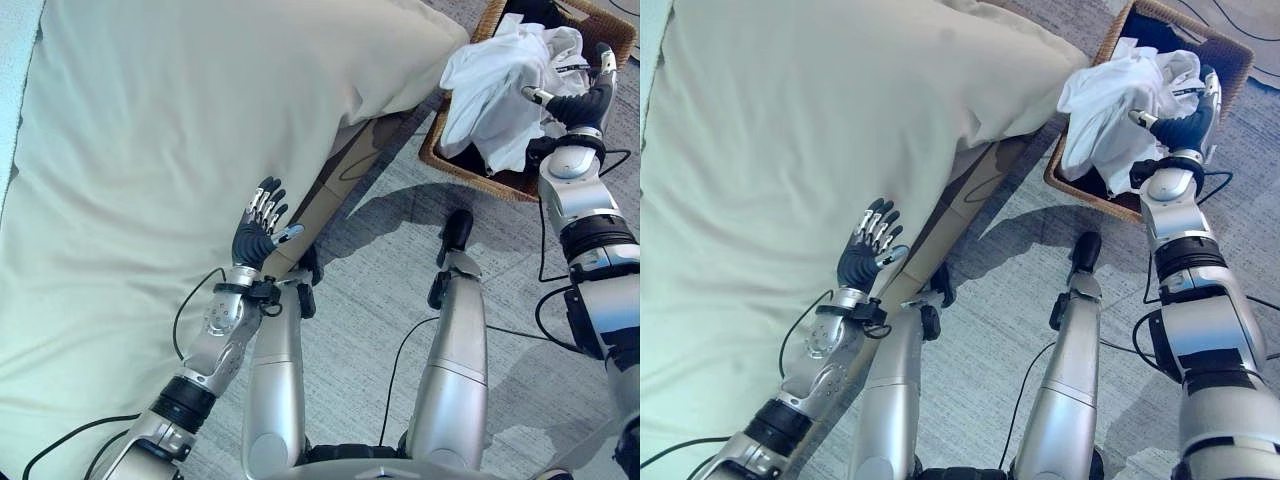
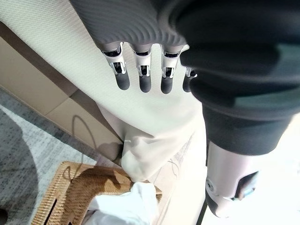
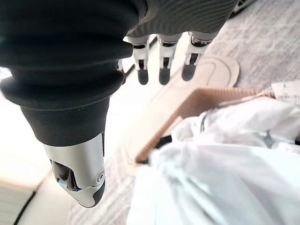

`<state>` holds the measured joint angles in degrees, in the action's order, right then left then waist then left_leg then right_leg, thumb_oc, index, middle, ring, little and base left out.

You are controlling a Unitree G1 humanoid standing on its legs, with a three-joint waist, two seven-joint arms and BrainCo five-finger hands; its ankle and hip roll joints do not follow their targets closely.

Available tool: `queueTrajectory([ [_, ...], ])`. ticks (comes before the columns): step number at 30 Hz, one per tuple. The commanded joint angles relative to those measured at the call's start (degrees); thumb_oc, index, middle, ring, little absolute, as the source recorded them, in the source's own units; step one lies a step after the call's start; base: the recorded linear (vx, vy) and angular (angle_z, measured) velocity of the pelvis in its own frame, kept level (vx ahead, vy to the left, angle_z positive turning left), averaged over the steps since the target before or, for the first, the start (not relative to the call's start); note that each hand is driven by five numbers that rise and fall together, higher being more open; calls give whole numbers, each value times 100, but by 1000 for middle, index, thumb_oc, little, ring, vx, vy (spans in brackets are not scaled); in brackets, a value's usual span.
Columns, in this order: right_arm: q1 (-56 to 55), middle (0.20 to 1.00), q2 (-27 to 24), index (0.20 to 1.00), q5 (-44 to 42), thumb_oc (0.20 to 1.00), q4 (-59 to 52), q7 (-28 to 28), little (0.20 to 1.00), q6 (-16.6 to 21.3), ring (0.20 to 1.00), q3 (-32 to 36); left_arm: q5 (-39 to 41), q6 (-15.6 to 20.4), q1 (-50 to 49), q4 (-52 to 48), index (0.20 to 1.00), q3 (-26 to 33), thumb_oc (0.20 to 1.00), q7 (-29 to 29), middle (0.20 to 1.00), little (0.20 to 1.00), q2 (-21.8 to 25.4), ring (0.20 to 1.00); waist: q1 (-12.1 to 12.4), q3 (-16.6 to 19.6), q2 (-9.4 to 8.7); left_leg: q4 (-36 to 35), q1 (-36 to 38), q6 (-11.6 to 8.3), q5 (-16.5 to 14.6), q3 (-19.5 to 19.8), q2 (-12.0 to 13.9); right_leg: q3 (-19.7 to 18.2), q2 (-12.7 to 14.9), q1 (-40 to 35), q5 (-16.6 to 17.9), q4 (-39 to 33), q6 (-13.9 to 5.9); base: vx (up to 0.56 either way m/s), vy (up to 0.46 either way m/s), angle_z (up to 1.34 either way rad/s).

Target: Pick up clothes into the bucket

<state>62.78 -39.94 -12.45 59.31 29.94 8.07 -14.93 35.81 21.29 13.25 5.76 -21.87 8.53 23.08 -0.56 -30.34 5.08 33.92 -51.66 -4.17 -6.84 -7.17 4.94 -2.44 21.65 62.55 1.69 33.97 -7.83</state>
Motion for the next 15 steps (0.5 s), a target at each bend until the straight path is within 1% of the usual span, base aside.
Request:
queueTrajectory([
  [1,319,1000,-218,1000,-5,1000,-10,160,1000,152,1000,-124,103,318,-167,-386,1000,208,1000,-2,1000,1000,69,1000,-136,55,106,108,336,144,-442,176,-163,181,-195,-480,-540,611,-68,-2,-6,-4],
  [2,319,1000,-218,1000,-5,1000,-10,160,1000,152,1000,-124,103,318,-168,-385,1000,208,1000,-2,1000,1000,69,1000,-136,55,106,107,337,144,-441,176,-162,182,-196,-482,-539,609,-68,-86,-1,-7],
  [3,316,1000,-167,1000,-3,1000,-34,146,1000,146,1000,-122,84,324,-131,-325,1000,229,1000,15,1000,1000,59,1000,-159,55,79,-124,399,172,-192,117,-170,227,-186,-548,-267,321,-22,-5,0,-7],
  [4,315,1000,-165,1000,-3,1000,-28,146,1000,142,1000,-125,86,320,-133,-319,1000,227,1000,15,1000,1000,59,1000,-146,55,89,-93,490,128,-357,164,-159,202,-206,-614,-443,410,-76,-93,1,-9],
  [5,266,1000,-108,1000,-2,1000,-117,153,1000,144,1000,-95,70,315,-94,-253,1000,242,1000,19,1000,1000,44,1000,-169,55,61,-337,574,153,-100,107,-169,271,-190,-717,-184,132,-40,-7,-5,-9],
  [7,141,1000,-17,1000,-41,1000,-295,171,1000,179,1000,-20,75,323,-46,-194,1000,271,1000,8,1000,1000,4,1000,-176,55,54,-623,820,122,4,117,-165,334,-196,-959,-106,-100,-65,-46,-6,-9],
  [8,-32,1000,91,1000,-102,1000,-583,198,1000,243,1000,87,54,324,-32,-177,1000,305,1000,4,1000,1000,-32,1000,-185,55,40,-763,989,97,73,117,-159,388,-193,-1144,-68,-230,-81,-4,-8,-7],
  [9,-59,1000,95,1000,-96,1000,-603,203,1000,234,1000,101,54,324,-41,-178,1000,298,1000,4,1000,1000,-27,1000,-183,55,40,-787,1015,96,83,122,-159,400,-193,-1174,-62,-252,-81,7,-40,-5],
  [11,-683,1000,389,1000,-56,1000,-1484,190,1000,387,1000,378,42,332,-37,-70,1000,426,1000,-10,1000,1000,-123,1000,-210,56,-31,-1130,1506,46,216,183,-143,531,-207,-1753,8,-574,-100,34,-66,2],
  [15,-1681,1000,806,1000,101,1000,-2323,109,1000,505,1000,775,8,338,-214,63,1000,621,1000,-48,1000,1000,-161,1000,-171,194,-84,-1586,2163,11,359,322,-155,778,-176,-2534,106,-1007,-153,71,-74,8],
])
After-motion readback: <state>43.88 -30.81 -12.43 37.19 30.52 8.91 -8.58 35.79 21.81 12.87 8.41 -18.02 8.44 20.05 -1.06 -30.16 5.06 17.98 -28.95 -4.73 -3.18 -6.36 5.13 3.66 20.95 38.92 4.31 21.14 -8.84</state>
